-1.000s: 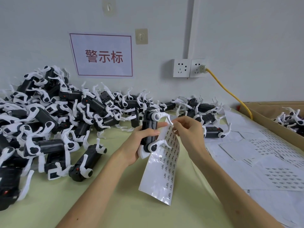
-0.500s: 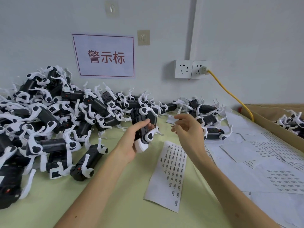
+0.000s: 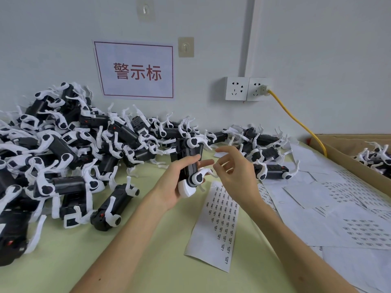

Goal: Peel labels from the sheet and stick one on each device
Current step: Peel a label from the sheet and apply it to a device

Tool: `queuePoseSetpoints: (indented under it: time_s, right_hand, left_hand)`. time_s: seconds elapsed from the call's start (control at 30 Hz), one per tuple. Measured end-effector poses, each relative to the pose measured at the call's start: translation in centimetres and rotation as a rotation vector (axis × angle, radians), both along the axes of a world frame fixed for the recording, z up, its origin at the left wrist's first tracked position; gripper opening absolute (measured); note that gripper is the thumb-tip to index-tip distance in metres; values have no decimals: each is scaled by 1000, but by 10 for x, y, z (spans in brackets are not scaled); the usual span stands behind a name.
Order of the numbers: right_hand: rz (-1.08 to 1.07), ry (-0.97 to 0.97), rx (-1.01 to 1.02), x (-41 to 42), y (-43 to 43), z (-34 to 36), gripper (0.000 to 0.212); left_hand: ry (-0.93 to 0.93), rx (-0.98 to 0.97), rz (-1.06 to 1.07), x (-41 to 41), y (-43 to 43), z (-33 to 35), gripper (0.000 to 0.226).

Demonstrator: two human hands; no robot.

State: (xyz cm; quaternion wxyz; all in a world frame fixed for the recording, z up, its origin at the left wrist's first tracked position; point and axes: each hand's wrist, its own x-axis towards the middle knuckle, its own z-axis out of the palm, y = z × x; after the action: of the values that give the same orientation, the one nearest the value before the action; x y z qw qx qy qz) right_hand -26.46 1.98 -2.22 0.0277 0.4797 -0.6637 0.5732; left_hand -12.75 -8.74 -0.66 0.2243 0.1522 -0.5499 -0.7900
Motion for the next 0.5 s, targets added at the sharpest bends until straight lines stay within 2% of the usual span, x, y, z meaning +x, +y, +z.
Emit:
queuePoseSetpoints:
  time_s: [0.13, 0.2, 0.33, 0.4, 0.5]
  right_hand:
    - [1, 38, 12, 0, 0, 0, 37]
    - [-6, 40, 14, -1, 0, -1, 38]
    - [-24, 57, 17, -2, -1, -1, 41]
    - [-33, 58, 33, -3, -1, -1, 44]
    - [-30, 39, 71, -4, 0, -1, 51]
  left_hand:
    - [-43, -76, -20, 1, 2, 0, 23]
    - [-44, -89, -16, 0, 2, 0, 32]
    - [-41, -101, -22, 2, 5, 2, 21]
    - [-45, -98, -13, 1, 4, 2, 35]
    - [-47, -129, -43, 2, 5, 1, 14]
